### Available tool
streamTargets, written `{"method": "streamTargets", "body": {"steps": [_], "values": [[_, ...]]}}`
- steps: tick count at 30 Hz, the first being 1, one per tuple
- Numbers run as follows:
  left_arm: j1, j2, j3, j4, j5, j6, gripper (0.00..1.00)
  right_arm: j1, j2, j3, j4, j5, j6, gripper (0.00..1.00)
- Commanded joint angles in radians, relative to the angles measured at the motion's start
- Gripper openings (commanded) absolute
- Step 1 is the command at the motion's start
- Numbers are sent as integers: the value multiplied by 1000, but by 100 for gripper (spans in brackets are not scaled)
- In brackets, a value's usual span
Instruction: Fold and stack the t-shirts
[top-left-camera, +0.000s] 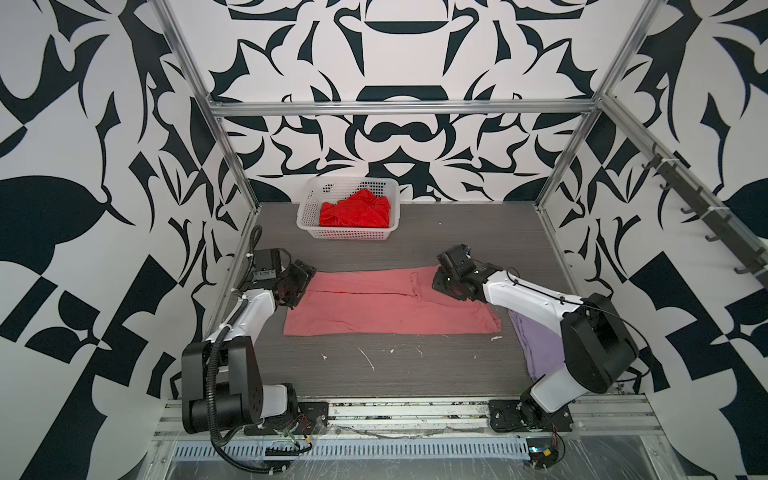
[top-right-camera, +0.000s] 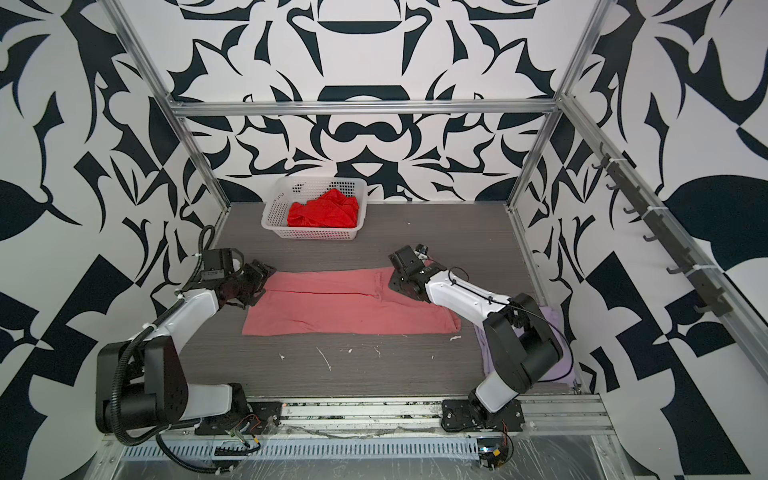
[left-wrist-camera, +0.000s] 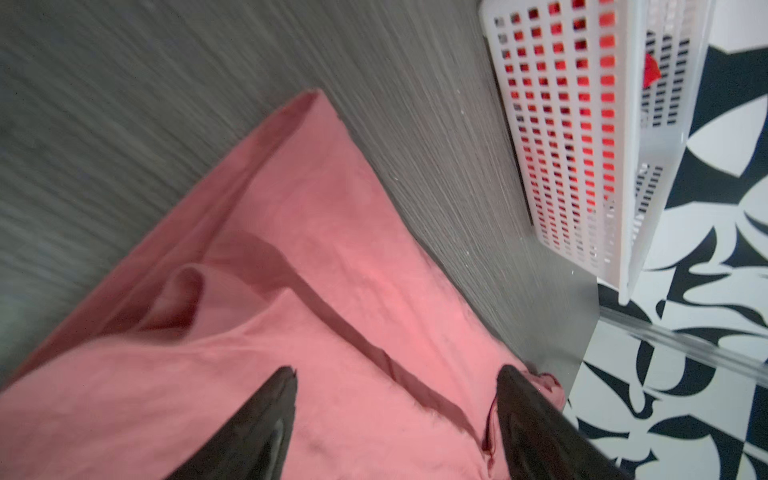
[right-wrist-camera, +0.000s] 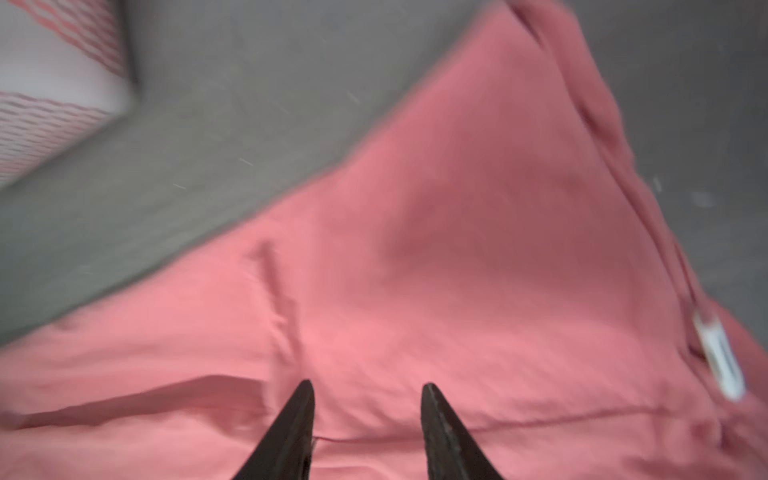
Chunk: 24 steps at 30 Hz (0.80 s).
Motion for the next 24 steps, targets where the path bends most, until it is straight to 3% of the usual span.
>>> {"method": "streamTargets", "body": {"steps": [1,6,15,20,24], "values": [[-23,47,4,-3,-17,14,79,-2,-37,-82,82,-1,135,47],[-30,114,-16,36,-42,-5,79,-7,-9,-149,195,0,226,47],[-30,174,-78,24,-14,-57,80,-116,210,-21,267,-78,270,47],[-53,155,-168,32,-1,-163,80,-202,342,110,278,-144,214,47],[-156,121,-240,34,2,-263,80,-274,469,294,261,-242,86,46]]}}
